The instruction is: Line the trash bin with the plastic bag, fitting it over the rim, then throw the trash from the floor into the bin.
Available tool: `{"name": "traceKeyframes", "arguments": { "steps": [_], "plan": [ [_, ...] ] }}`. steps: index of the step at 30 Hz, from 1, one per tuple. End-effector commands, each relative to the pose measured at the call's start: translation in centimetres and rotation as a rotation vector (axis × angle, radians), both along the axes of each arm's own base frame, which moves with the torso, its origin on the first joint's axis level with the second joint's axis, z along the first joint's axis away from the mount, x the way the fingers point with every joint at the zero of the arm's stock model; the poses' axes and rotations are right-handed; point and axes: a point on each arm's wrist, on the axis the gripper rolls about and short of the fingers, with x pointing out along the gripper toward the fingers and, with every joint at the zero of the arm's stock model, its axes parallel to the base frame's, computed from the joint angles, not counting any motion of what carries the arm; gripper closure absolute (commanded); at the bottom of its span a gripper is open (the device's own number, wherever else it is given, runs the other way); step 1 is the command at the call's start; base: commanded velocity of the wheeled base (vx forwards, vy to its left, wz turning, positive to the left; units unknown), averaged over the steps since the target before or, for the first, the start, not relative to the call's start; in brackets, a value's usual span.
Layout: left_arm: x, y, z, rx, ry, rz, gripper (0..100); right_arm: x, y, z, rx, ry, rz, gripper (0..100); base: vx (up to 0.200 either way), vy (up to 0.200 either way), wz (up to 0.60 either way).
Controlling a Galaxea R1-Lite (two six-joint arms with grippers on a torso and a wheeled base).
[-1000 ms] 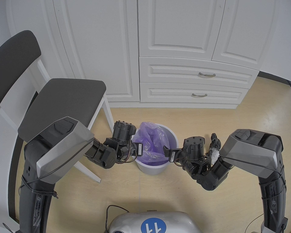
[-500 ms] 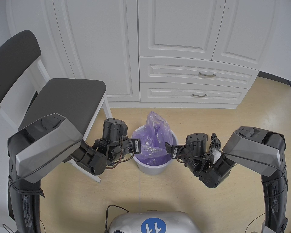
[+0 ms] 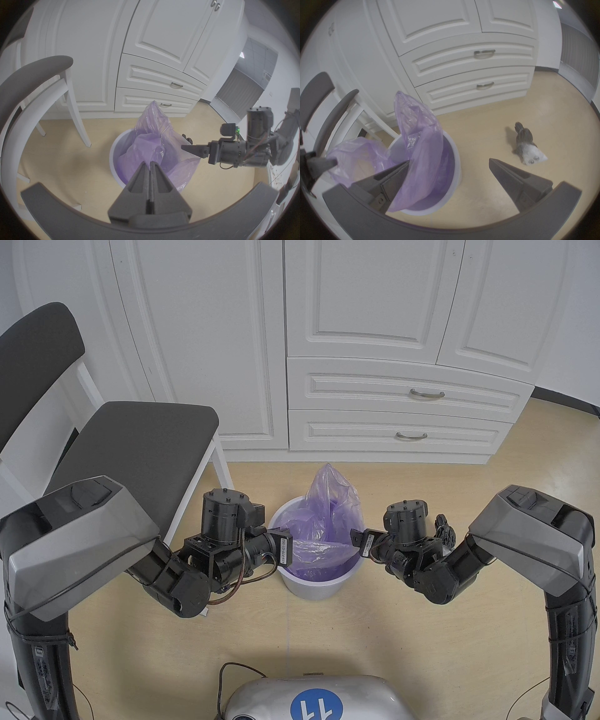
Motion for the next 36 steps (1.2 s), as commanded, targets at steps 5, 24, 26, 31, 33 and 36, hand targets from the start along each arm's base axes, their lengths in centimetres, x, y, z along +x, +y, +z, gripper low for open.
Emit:
{"name": "traceKeyframes", "arguments": {
  "steps": [5,24,26,31,33,36],
  "plan": [
    [-1.4,0.6,0.3,0.029,-0.023,-0.054,100,2.2,0.8,4.0,0.203,0.04,-0.096,0,0.0,0.0,0.0],
    [-4.1,0.6,2.1,0.004,-0.04,-0.156,100,1.3,1.9,2.5,0.203,0.172,-0.054,0,0.0,0.0,0.0],
    [-4.7,0.5,2.3,0.0,-0.037,-0.18,100,1.3,1.9,2.7,0.213,0.169,-0.056,0,0.0,0.0,0.0],
    [-5.1,0.4,2.4,0.007,-0.042,-0.197,100,1.2,1.9,2.5,0.211,0.174,-0.057,0,0.0,0.0,0.0],
    [-5.1,0.3,2.2,0.01,-0.042,-0.198,100,1.2,1.9,2.3,0.209,0.176,-0.057,0,0.0,0.0,0.0],
    [-4.9,0.4,2.0,0.011,-0.041,-0.193,100,1.2,1.9,2.5,0.209,0.176,-0.057,100,0.0,0.0,0.0]
  ]
}}
